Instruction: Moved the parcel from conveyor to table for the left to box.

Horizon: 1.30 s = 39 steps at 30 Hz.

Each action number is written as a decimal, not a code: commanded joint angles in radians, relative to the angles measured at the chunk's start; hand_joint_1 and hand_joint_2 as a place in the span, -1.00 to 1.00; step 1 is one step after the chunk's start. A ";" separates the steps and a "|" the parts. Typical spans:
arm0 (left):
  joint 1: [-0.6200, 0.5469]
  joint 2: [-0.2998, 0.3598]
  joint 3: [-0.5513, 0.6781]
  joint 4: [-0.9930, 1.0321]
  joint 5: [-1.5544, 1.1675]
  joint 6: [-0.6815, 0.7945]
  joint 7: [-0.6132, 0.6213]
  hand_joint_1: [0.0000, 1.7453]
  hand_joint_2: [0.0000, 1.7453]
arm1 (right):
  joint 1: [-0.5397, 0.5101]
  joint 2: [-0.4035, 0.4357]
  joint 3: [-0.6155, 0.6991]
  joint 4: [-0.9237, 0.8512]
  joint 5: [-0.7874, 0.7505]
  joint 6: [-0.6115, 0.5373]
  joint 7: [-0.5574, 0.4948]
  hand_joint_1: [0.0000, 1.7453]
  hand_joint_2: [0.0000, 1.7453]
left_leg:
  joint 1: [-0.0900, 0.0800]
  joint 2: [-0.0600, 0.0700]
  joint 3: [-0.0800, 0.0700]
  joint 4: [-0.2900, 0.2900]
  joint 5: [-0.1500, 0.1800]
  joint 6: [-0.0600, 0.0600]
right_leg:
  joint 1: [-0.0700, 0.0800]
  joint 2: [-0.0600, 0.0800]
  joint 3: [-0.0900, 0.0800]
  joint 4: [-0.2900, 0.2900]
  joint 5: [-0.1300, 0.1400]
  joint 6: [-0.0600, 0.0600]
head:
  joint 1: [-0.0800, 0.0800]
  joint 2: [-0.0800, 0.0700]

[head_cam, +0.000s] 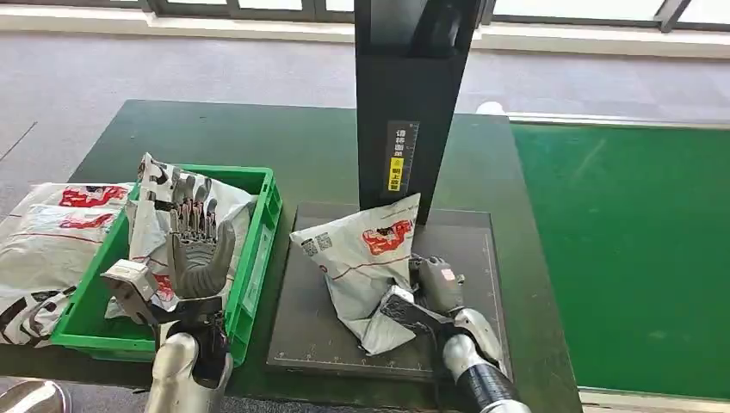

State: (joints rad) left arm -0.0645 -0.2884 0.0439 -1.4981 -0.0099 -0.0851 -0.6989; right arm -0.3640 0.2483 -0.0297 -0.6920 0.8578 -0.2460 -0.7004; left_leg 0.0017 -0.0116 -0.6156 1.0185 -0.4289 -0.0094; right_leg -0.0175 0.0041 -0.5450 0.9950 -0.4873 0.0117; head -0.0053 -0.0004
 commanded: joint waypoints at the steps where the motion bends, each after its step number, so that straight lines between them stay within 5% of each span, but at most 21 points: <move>1: -0.030 -0.050 0.042 0.055 0.001 0.008 0.001 -1.00 1.00 | 0.016 -0.086 0.199 -0.106 -0.229 0.008 0.002 -1.00 -1.00 | 0.000 -0.001 0.002 -0.002 0.000 0.000 | 0.000 -0.003 0.004 -0.003 -0.001 -0.001 | 0.000 0.000; 14: -0.027 -0.049 0.033 0.058 -0.003 0.029 0.001 -1.00 1.00 | 0.045 -0.120 0.270 -0.201 -0.397 0.028 0.002 -1.00 -1.00 | 0.000 -0.001 0.003 -0.002 0.000 0.000 | 0.000 -0.003 0.004 -0.003 -0.001 -0.001 | 0.000 0.000; 39: -0.011 -0.042 0.017 0.051 -0.006 0.036 0.001 -1.00 1.00 | 0.086 -0.134 0.273 -0.272 -0.443 -0.009 0.002 -1.00 -1.00 | 0.000 -0.001 0.002 -0.002 0.000 0.000 | 0.000 -0.001 0.003 -0.002 -0.001 -0.001 | 0.000 0.000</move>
State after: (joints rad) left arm -0.0647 -0.2880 0.0439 -1.4927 -0.0126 -0.0580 -0.6989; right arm -0.2899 0.1591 0.1995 -0.9239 0.4444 -0.2365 -0.7004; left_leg 0.0016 -0.0116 -0.6159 1.0185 -0.4291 -0.0096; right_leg -0.0176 0.0042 -0.5451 0.9949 -0.4875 0.0117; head -0.0053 -0.0004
